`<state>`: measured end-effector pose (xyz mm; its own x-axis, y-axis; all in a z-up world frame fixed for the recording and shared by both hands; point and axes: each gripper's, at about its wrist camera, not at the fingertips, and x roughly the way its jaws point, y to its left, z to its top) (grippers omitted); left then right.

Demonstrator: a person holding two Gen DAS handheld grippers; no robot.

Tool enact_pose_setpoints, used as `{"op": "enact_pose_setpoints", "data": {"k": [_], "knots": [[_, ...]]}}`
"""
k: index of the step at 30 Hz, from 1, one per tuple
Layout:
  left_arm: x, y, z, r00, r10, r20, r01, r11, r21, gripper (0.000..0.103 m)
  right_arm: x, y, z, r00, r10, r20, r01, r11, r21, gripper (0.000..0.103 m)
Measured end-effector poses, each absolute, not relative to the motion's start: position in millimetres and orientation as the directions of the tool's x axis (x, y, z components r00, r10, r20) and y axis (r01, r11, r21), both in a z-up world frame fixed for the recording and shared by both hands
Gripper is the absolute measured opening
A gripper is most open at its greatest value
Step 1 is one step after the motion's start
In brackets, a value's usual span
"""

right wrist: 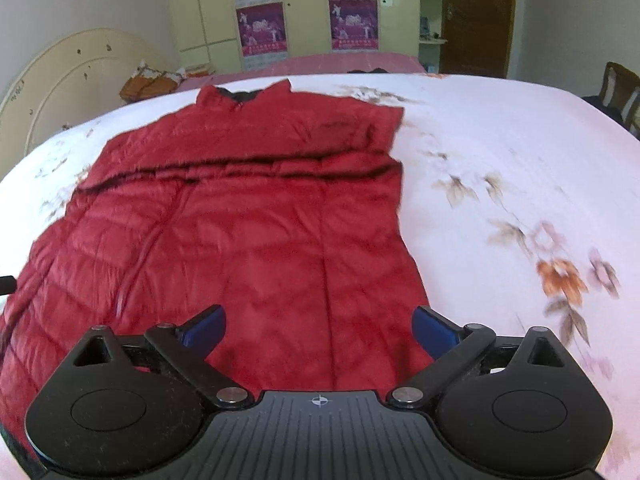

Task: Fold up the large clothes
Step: 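Move both tools to the jacket hem edge, then grasp the jacket hem with both tools and lift it toward the collar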

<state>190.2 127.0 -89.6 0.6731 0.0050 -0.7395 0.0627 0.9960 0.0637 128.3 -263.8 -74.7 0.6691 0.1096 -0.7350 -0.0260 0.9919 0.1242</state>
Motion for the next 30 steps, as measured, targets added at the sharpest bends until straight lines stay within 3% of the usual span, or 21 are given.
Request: {"op": "enact_pose_setpoints", "data": {"k": [7, 11, 22, 26, 30], "knots": [[157, 145, -102, 0.637, -0.006, -0.771, 0.045, 0.999, 0.03, 0.073, 92, -279, -86, 0.639, 0.049, -0.768, 0.012, 0.997, 0.073, 0.098], [143, 150, -112, 0.602, -0.052, -0.797, 0.057, 0.998, -0.022, 0.053, 76, -292, -93, 0.618, 0.03, -0.785, 0.044, 0.996, 0.072, 0.098], [125, 149, -121, 0.596, -0.075, -0.8, 0.035, 0.997, -0.068, 0.052, 50, -304, -106, 0.594, 0.08, -0.8, 0.081, 0.984, 0.159, 0.098], [121, 150, -121, 0.59, -0.089, -0.802, 0.033, 0.996, -0.087, 0.051, 45, -303, -103, 0.602, 0.116, -0.79, 0.064, 0.979, 0.192, 0.066], [121, 152, -121, 0.59, -0.119, -0.799, 0.04, 0.992, -0.119, 0.04, 46, -305, -101, 0.607, 0.158, -0.779, 0.077, 0.964, 0.255, 0.048]]}}
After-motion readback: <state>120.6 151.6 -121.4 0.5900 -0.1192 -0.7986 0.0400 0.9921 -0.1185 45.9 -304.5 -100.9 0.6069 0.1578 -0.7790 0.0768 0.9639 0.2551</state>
